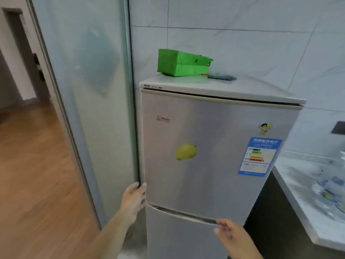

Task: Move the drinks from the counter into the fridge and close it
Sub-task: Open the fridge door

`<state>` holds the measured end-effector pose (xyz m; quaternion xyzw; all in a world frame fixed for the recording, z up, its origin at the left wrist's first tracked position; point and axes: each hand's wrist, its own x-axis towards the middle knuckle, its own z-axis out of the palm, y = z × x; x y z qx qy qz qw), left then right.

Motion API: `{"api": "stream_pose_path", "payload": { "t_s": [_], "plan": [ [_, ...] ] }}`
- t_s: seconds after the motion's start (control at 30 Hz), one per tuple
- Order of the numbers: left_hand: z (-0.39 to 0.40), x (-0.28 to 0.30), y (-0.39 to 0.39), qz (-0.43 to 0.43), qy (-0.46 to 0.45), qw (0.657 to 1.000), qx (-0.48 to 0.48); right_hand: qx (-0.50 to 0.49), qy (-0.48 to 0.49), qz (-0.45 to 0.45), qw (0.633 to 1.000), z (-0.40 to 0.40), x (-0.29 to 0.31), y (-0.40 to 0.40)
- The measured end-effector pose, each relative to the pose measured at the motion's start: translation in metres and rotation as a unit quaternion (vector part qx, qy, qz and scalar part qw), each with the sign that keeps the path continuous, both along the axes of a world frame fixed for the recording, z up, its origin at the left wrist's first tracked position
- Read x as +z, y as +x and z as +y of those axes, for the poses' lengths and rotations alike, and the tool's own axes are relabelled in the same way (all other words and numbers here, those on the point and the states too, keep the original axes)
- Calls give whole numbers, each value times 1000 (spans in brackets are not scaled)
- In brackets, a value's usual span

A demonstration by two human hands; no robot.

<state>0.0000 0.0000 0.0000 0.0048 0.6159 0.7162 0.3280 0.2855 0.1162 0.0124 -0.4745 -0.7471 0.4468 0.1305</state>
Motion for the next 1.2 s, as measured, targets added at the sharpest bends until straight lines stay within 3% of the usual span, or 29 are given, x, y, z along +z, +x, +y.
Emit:
{"api": "stream_pose_path", "payload": {
  "t_s": [0.17, 0.27, 0.37, 0.57, 0.93, 1.2],
  "plan": [
    [73, 45, -98, 191, 21, 980, -46, 23, 190, 57, 980, 29, 69, -108],
    [96, 37, -124, 243, 43, 964, -95, 12, 240, 46, 970, 41, 78, -136],
    [105, 32, -140, 227, 47, 966, -114, -3, 262, 3, 965, 49, 82, -146],
    [99, 34, -148, 300, -40, 944, -129, -35, 230, -4, 973, 41, 80, -150],
    [-38, 6, 4, 313, 87, 946, 9, -12, 169, 55, 984, -53, 54, -60],
    [-145, -17, 181, 433, 35, 900, -18, -1, 157, 145, 977, -165, 26, 67]
  ]
}}
